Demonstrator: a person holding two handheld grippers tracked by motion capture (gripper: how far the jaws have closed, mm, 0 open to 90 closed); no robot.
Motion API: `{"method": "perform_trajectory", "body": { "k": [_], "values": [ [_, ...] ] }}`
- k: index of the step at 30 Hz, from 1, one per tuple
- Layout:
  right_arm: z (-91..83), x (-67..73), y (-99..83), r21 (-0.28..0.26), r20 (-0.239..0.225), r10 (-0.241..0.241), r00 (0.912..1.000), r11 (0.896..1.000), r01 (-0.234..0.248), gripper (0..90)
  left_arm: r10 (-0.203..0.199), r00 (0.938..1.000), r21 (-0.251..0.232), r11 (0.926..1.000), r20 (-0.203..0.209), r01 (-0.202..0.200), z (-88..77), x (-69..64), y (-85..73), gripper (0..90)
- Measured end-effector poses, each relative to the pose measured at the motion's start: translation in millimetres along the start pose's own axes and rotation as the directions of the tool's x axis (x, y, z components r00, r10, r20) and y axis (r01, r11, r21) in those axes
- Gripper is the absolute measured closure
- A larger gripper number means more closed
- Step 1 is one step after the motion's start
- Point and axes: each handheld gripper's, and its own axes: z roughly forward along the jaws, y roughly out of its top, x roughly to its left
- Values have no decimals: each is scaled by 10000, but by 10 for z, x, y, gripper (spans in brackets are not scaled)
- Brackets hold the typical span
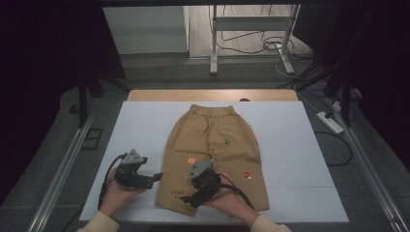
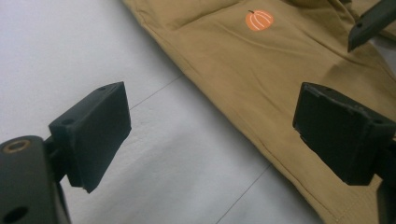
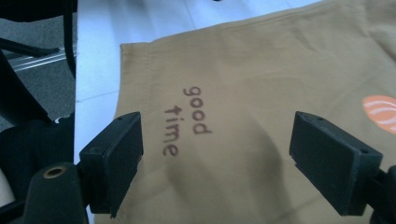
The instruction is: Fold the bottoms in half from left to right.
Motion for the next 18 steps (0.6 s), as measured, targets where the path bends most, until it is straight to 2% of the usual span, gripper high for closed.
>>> {"method": "perform_trajectory", "body": {
  "k": [3, 18],
  "values": [
    [75, 49, 29, 86, -106, -154, 9998, 9998, 155, 176, 5, 10000, 8, 10000, -29, -5, -1, 9, -2, 114],
    [242, 166, 151, 89, -450, -492, 9978, 9987, 496, 176, -63, 10000, 8, 10000, -60, 63, 1, 30, -6, 115]
  ]
}}
